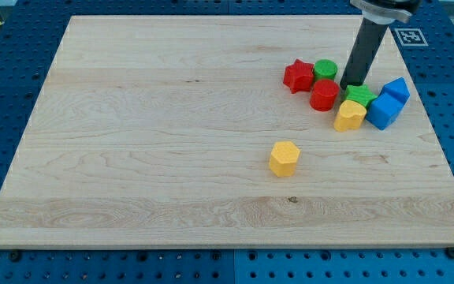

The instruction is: Slide the green star and yellow heart to the blue cube

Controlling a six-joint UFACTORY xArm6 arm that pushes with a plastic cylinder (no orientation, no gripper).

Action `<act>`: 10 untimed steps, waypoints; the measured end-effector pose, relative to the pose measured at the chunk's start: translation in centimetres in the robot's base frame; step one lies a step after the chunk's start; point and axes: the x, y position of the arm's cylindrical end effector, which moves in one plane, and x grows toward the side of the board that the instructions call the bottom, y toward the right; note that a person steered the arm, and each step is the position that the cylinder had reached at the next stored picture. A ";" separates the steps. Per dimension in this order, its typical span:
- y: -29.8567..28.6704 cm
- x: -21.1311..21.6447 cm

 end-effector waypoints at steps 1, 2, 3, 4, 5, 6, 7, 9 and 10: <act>1.6 -0.9; 1.5 -0.1; 0.4 0.7; 0.0 1.3; 0.0 2.4; 0.0 2.6; 0.9 2.9; 1.7 4.4; 1.7 5.3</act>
